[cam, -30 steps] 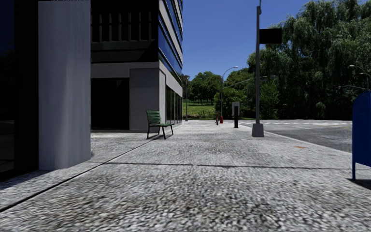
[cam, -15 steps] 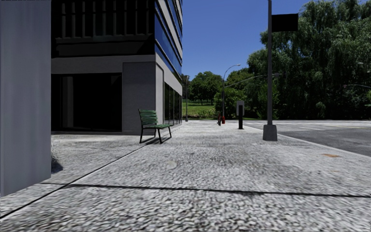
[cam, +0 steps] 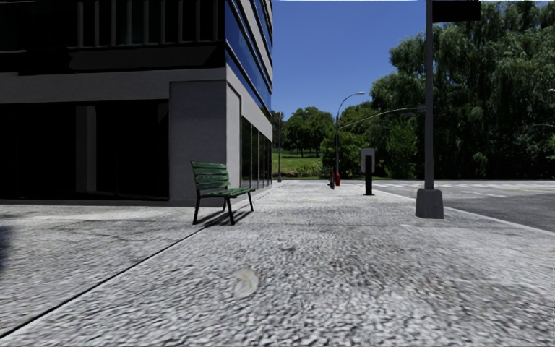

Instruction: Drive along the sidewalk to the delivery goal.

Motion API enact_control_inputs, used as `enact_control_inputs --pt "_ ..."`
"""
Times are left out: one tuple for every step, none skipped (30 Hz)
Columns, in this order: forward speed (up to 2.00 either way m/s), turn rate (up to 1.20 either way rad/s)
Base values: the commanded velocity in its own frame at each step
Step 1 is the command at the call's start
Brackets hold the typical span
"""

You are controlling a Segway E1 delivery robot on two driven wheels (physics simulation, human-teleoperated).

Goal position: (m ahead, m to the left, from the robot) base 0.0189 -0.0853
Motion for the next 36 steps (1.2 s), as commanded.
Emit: enact_control_inputs --pt "1.45 0.0" --pt "1.24 0.0" --pt "1.24 0.0" --pt "1.04 0.0" --pt "0.87 0.0" --pt "0.82 0.0" --pt "0.71 0.0" --pt "0.71 0.0" --pt "0.47 0.0" --pt "0.05 0.0" --pt "0.0 0.0" --pt "0.0 0.0" --pt "0.0 0.0" --pt "0.0 0.0" --pt "0.0 0.0" --pt "0.0 0.0" --pt "0.0 0.0" --pt "0.0 0.0" --pt "0.0 0.0" --pt "0.0 0.0" --pt "0.0 0.0" --pt "0.0 0.0" --pt "0.0 0.0" --pt "0.0 0.0" --pt "0.0 0.0" --pt "0.0 0.0" --pt "0.0 0.0" --pt "0.0 0.0" --pt "0.0 0.0" --pt "0.0 0.0" --pt "0.0 0.0" --pt "0.0 0.0" --pt "0.0 0.0" --pt "0.0 0.0" --pt "0.0 0.0" --pt "0.0 0.0"
